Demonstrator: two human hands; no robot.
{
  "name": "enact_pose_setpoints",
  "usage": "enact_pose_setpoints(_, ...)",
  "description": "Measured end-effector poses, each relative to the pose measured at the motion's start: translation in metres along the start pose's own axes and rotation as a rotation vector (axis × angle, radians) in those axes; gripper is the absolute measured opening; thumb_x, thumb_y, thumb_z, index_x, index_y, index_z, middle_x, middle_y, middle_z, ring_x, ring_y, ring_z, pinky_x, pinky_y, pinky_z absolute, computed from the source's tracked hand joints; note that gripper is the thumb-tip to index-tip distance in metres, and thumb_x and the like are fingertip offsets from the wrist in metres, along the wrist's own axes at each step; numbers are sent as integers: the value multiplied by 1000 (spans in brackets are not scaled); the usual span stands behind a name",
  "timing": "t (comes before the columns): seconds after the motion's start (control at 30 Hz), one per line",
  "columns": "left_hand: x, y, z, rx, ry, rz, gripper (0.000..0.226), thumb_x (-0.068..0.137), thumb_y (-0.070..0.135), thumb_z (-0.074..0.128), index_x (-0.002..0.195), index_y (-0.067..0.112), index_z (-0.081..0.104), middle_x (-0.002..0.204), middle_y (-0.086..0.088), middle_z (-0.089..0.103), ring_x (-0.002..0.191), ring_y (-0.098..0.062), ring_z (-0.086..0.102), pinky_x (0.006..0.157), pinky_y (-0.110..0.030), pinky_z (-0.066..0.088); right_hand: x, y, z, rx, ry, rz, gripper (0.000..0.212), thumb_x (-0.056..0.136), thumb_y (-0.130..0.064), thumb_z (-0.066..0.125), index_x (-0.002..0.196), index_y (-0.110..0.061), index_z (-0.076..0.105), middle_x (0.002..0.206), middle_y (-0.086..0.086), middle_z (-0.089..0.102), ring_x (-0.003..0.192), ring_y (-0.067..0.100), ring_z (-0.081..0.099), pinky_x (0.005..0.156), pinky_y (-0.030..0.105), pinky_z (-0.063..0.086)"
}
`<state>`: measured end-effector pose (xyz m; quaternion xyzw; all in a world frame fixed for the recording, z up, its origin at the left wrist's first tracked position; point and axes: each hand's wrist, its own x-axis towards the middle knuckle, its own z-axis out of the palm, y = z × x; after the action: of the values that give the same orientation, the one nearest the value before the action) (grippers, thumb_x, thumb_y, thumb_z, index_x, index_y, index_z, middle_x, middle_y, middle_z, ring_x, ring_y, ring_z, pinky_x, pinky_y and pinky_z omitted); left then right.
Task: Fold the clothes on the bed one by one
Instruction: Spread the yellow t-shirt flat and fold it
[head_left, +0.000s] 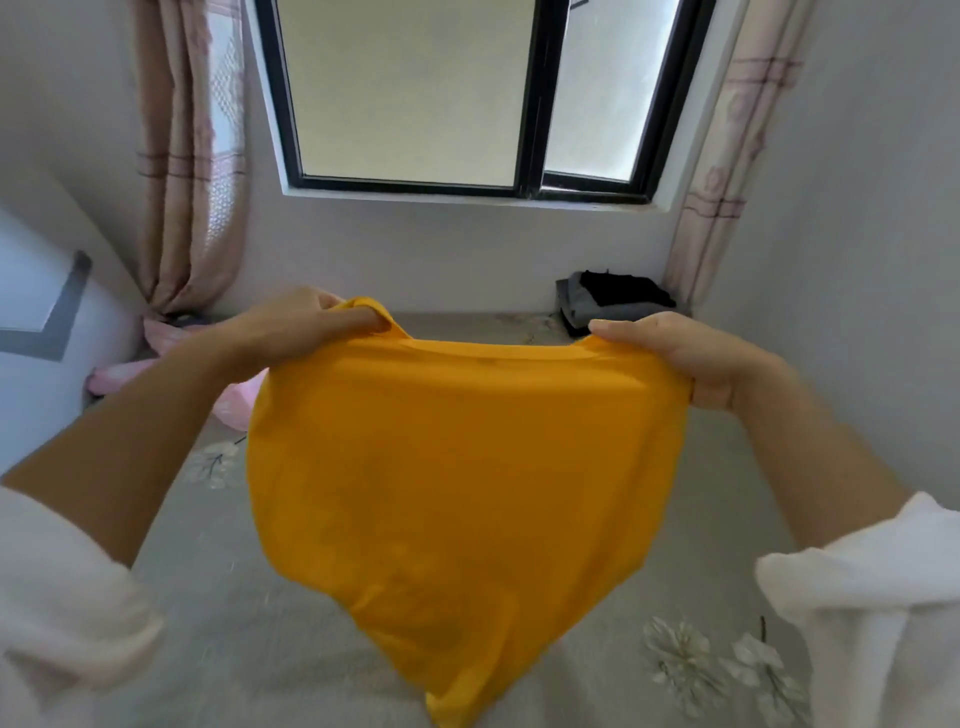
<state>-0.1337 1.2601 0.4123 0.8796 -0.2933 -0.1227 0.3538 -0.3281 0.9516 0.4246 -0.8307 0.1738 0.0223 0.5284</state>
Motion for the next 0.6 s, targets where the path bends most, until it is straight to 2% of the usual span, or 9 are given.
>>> enact_pose_setpoints(0.07,4,10,1,-6,-90,-28,50,63,70,56,91,31,72,92,6,70,87,-18,65,70,-30,49,1,5,-26,-132,-236,-6,75,42,-69,82,96,-17,72,94,7,74,83,23,72,69,35,58)
enact_pose_setpoints(0.13,8,16,-2,-27,-238,-89,47,60,67,61,95,36,71,97,11,71,92,-18,67,77,-33,53,2,3,-38,-377,-386,9,65,41,-57,86,92,-19,70,89,0,75,79,17,72,63,24,56)
enact_pose_setpoints(0.2,8,21,-9,33,-395,-174,47,64,55,70,104,32,65,101,10,71,93,-19,69,78,-33,56,8,1,-46,-659,-425,30,61,44,-50,84,94,-20,69,92,-3,75,81,17,72,65,23,57)
enact_pose_setpoints(0.27,9,25,-14,240,-455,-232,38,69,36,79,101,23,65,95,4,73,86,-19,71,70,-28,58,18,1,-57,-886,-426,43,49,54,-48,84,91,-20,68,91,-3,73,82,18,70,72,27,57)
enact_pose_setpoints(0.33,15,26,-17,487,-397,-267,18,77,24,79,88,16,68,87,-5,71,81,-21,68,74,-33,57,33,3,-71,-1000,-357,92,29,70,-39,82,81,-20,63,81,-3,67,73,15,65,63,24,52)
enact_pose_setpoints(0.37,19,25,-18,562,-346,-284,12,82,23,74,83,13,68,85,-7,68,79,-21,65,77,-35,55,42,6,-77,-1004,-287,107,27,76,-35,79,75,-17,59,73,-2,61,64,15,59,56,24,47)
enact_pose_setpoints(0.47,36,9,-12,620,-135,-345,24,94,20,57,76,6,63,75,-10,58,69,-22,54,68,-35,44,79,21,-80,-983,-42,76,30,88,-31,67,71,-9,54,68,8,48,62,21,47,56,32,36)
enact_pose_setpoints(0.53,48,-3,1,793,15,-378,21,96,18,46,92,7,64,89,-11,61,79,-24,54,74,-36,46,107,32,-69,-1001,87,71,25,94,-24,54,75,-8,53,70,10,47,63,22,47,58,33,36)
enact_pose_setpoints(0.6,62,-19,14,963,104,-491,33,94,16,41,123,12,55,124,-14,58,108,-29,55,95,-39,42,132,39,-54,-853,208,122,24,96,-16,43,78,-5,53,68,12,53,56,25,53,51,30,44)
